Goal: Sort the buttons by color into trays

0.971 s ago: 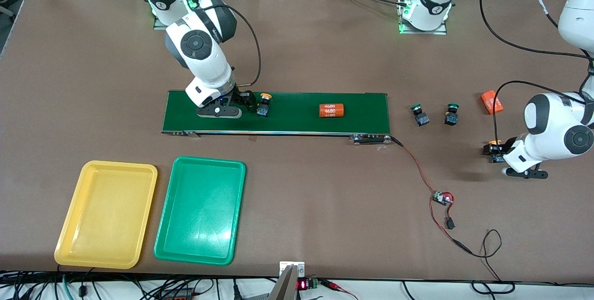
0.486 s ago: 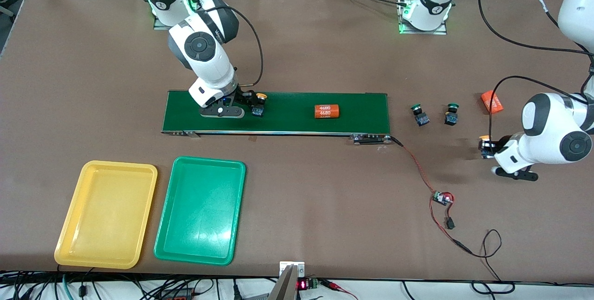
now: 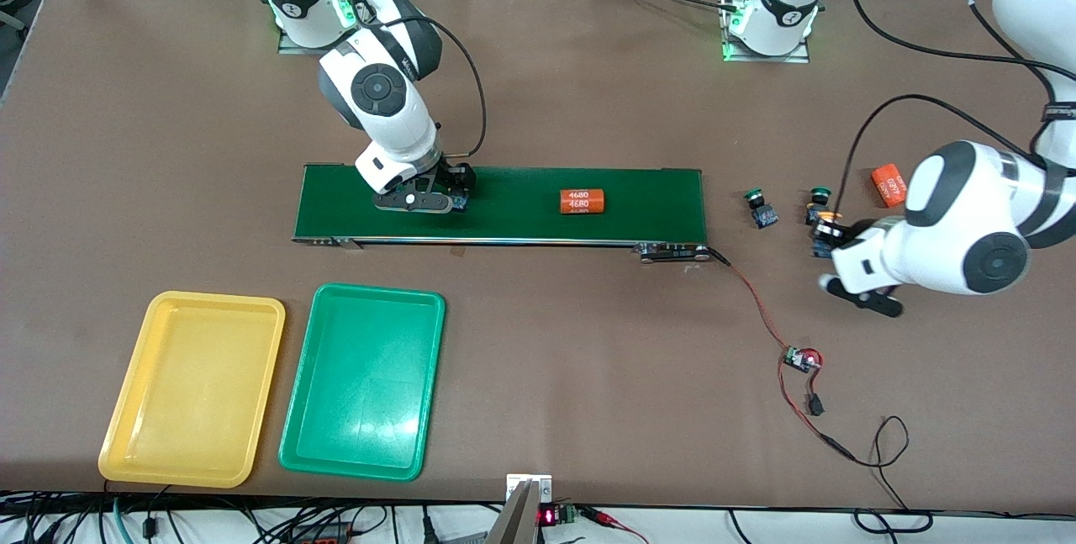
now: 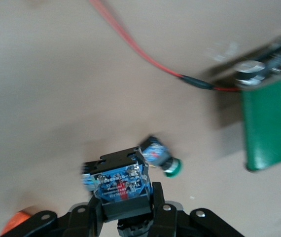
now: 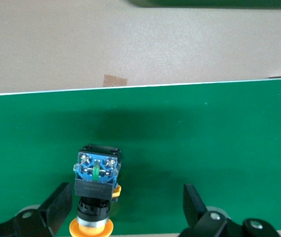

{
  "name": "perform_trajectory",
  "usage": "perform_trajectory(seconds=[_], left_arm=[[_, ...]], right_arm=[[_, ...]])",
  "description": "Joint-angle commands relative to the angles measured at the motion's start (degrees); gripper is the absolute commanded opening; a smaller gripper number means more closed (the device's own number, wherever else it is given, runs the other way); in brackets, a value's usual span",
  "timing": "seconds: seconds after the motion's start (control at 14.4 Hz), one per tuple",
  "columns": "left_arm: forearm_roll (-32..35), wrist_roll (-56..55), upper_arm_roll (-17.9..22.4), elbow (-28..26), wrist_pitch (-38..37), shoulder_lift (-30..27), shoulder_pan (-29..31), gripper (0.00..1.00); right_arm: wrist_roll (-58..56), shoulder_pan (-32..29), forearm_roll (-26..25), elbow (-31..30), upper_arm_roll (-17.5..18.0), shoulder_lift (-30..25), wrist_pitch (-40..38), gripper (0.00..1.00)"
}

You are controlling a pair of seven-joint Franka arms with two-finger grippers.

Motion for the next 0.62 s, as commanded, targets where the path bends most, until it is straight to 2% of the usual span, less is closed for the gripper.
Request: perform_trajectory(seconds=[0.0, 0.21, 0.35, 0.42, 0.56], left_arm=[[-1.4, -2.2, -1.9, -0.5, 0.1, 1.5, -2.7, 0.17], [-2.0, -11.7, -1.9, -0.9, 3.4, 1.7, -9.8, 0.17], [-2.0, -16.9, -1.9, -3.0, 7.8, 1.8, -13.8, 0.17], [-2.0, -20.5, -1.8, -4.2, 9.9, 1.8, -15.5, 0.17], [-1.6, -23.0, -1.6, -6.0, 12.2, 1.8, -17.5, 0.17]], right_arm=[[1.7, 1.2, -1.6, 1.1, -1.1, 1.2, 0.9, 1.00], [1.7, 2.0, -1.8, 1.1, -2.8, 2.9, 2.8, 1.00], [1.6, 2.2, -1.7, 1.1, -3.0, 3.2, 3.0, 0.99], [1.5, 2.2, -1.8, 1.1, -3.0, 3.3, 3.0, 0.94], [1.1, 2.1, -1.8, 1.1, -3.1, 3.4, 3.0, 0.77]])
